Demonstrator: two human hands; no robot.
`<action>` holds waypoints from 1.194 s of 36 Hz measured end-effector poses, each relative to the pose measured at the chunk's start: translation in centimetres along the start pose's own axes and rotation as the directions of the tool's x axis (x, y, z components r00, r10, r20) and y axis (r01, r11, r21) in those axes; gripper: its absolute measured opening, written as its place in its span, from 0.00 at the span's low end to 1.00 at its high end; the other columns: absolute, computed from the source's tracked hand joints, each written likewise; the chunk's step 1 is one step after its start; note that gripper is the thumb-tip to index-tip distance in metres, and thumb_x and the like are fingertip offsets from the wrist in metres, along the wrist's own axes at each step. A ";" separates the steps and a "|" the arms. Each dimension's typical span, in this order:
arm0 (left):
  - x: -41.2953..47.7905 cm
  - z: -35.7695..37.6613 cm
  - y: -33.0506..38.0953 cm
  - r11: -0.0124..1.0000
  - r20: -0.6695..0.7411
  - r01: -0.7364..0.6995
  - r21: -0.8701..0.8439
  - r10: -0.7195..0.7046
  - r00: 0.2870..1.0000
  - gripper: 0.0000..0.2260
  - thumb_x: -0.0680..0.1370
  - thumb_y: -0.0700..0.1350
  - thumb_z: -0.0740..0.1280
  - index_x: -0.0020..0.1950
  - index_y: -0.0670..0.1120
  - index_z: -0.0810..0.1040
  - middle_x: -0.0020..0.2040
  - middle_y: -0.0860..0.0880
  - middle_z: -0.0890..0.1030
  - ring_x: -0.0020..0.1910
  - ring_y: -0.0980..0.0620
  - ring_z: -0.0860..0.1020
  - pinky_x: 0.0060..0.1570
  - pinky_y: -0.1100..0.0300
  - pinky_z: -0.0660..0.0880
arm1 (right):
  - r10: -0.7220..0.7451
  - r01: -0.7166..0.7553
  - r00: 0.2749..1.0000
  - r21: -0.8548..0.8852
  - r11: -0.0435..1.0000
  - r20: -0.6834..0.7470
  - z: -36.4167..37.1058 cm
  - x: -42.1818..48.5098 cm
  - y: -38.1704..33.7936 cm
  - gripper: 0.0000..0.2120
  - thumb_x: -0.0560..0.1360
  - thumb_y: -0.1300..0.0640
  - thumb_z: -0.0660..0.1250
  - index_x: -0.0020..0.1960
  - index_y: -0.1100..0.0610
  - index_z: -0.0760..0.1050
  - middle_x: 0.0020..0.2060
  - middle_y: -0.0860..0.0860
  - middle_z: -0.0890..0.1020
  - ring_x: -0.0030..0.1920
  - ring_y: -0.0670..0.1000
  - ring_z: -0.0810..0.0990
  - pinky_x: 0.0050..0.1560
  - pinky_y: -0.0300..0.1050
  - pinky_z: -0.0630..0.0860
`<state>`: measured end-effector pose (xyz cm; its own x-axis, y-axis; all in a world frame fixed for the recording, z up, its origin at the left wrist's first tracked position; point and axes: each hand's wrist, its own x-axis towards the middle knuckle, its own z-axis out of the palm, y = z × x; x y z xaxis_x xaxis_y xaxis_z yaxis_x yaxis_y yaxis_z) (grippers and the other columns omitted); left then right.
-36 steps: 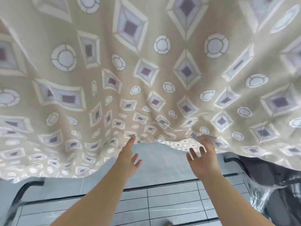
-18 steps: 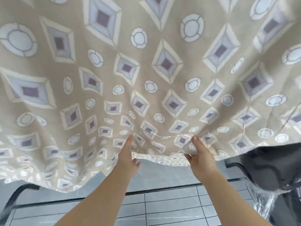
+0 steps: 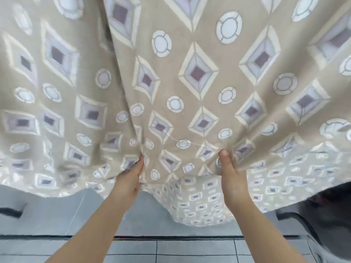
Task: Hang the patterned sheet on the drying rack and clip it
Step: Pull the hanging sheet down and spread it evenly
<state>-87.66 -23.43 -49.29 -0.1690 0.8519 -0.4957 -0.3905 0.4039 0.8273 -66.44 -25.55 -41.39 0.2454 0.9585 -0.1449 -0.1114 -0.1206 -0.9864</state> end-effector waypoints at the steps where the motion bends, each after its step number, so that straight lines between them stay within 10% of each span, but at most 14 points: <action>1: 0.4 -0.3 -0.6 1.000 0.010 -0.021 0.000 0.021 1.000 0.11 0.75 0.54 0.67 0.55 0.53 0.81 0.56 0.53 0.82 0.57 0.52 0.78 0.65 0.53 0.69 | -0.030 0.030 0.999 0.013 0.999 0.011 0.1 0.1 0.6 0.12 0.78 0.51 0.59 0.60 0.41 0.62 0.41 0.29 0.69 0.45 0.29 0.69 0.56 0.32 0.59; 4: 1.1 -0.5 -1.5 0.993 0.050 -0.101 -0.063 0.104 0.993 0.13 0.77 0.50 0.65 0.60 0.50 0.79 0.56 0.51 0.82 0.56 0.52 0.80 0.60 0.51 0.73 | -0.066 0.064 0.997 0.060 0.996 0.027 0.0 0.6 2.3 0.19 0.78 0.49 0.59 0.68 0.46 0.64 0.48 0.30 0.68 0.57 0.34 0.66 0.59 0.32 0.59; 9: 2.4 -0.5 -2.8 0.949 -0.021 -0.265 -0.172 0.265 0.964 0.09 0.78 0.45 0.64 0.57 0.47 0.76 0.45 0.53 0.84 0.38 0.58 0.83 0.30 0.63 0.78 | -0.128 0.126 0.992 0.077 0.989 0.022 0.7 1.4 4.9 0.03 0.77 0.49 0.60 0.47 0.43 0.73 0.41 0.34 0.76 0.47 0.34 0.75 0.44 0.26 0.71; 10: 2.5 -0.6 -3.1 0.942 -0.020 -0.281 -0.186 0.282 0.959 0.09 0.78 0.45 0.64 0.57 0.46 0.76 0.45 0.53 0.84 0.38 0.58 0.83 0.30 0.63 0.78 | -0.152 0.149 0.988 0.079 0.986 0.038 0.5 1.6 5.6 0.08 0.77 0.49 0.61 0.41 0.50 0.72 0.43 0.38 0.78 0.34 0.38 0.67 0.47 0.30 0.72; 11: 2.9 -0.8 -3.6 0.937 -0.010 -0.299 -0.182 0.303 0.953 0.08 0.78 0.45 0.63 0.56 0.47 0.76 0.44 0.53 0.84 0.38 0.58 0.83 0.32 0.63 0.78 | -0.150 0.148 0.988 0.075 0.986 0.027 0.5 1.4 5.9 0.13 0.77 0.49 0.61 0.37 0.53 0.67 0.45 0.45 0.78 0.53 0.37 0.60 0.51 0.34 0.73; 13: 3.3 -1.5 -4.4 0.926 0.004 -0.324 -0.195 0.331 0.944 0.06 0.79 0.45 0.62 0.54 0.48 0.77 0.40 0.55 0.85 0.38 0.59 0.83 0.32 0.65 0.78 | -0.167 0.167 0.986 0.065 0.984 -0.008 0.7 1.4 6.9 0.11 0.77 0.49 0.61 0.47 0.56 0.76 0.52 0.54 0.78 0.49 0.35 0.76 0.56 0.40 0.73; 16: 3.3 -2.6 -5.6 0.927 0.010 -0.334 -0.169 0.341 0.940 0.09 0.79 0.46 0.60 0.57 0.47 0.76 0.45 0.52 0.84 0.41 0.57 0.83 0.36 0.64 0.79 | -0.200 0.198 0.980 0.106 0.974 0.006 0.8 1.5 8.8 0.07 0.77 0.51 0.62 0.42 0.46 0.77 0.37 0.34 0.83 0.44 0.34 0.80 0.49 0.34 0.73; 29: 1.8 -4.3 -9.3 0.933 -0.111 -0.355 0.058 0.359 0.927 0.12 0.78 0.48 0.63 0.60 0.47 0.76 0.55 0.49 0.81 0.57 0.48 0.78 0.60 0.51 0.72 | -0.109 0.108 0.994 0.020 0.994 0.024 -1.0 -0.6 13.9 0.11 0.78 0.49 0.60 0.38 0.49 0.72 0.20 0.38 0.71 0.25 0.38 0.69 0.26 0.26 0.66; 34: 1.8 -3.8 -10.8 0.941 -0.163 -0.333 0.062 0.339 0.927 0.12 0.78 0.47 0.63 0.61 0.45 0.76 0.56 0.47 0.80 0.57 0.47 0.78 0.58 0.52 0.73 | -0.063 0.063 0.998 0.011 0.998 0.020 -2.0 -1.1 15.2 0.08 0.78 0.49 0.60 0.41 0.44 0.74 0.42 0.45 0.80 0.43 0.43 0.78 0.39 0.30 0.71; 37: 2.1 -3.2 -11.4 0.956 -0.225 -0.291 -0.029 0.277 0.934 0.11 0.78 0.46 0.63 0.59 0.46 0.75 0.53 0.47 0.80 0.52 0.47 0.78 0.49 0.54 0.76 | -0.009 0.009 1.000 0.006 1.000 0.017 -2.5 -1.4 15.9 0.15 0.78 0.49 0.60 0.53 0.60 0.77 0.59 0.63 0.77 0.63 0.64 0.71 0.62 0.56 0.69; 40: 1.8 -2.4 -11.2 0.936 -0.266 -0.156 -0.315 0.070 0.961 0.10 0.78 0.48 0.64 0.59 0.49 0.73 0.42 0.52 0.78 0.38 0.54 0.76 0.30 0.65 0.76 | 0.013 -0.013 1.000 0.010 1.000 0.023 -2.6 -1.4 17.3 0.16 0.78 0.49 0.60 0.62 0.55 0.75 0.52 0.47 0.80 0.62 0.53 0.74 0.60 0.42 0.66; 43: 1.1 -0.9 -11.1 0.880 -0.058 -0.008 -0.474 -0.022 0.998 0.10 0.77 0.52 0.64 0.55 0.50 0.77 0.39 0.53 0.81 0.37 0.56 0.79 0.39 0.62 0.77 | 0.006 -0.006 0.999 -0.015 1.000 0.032 -2.5 -1.5 18.2 0.18 0.77 0.47 0.60 0.64 0.53 0.73 0.54 0.47 0.80 0.60 0.49 0.75 0.59 0.40 0.65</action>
<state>-84.33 -27.33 -59.28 -0.2128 0.8217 -0.5288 -0.7715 0.1908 0.6069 -66.42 -29.79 -59.35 0.2134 0.9657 -0.1483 -0.0983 -0.1297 -0.9867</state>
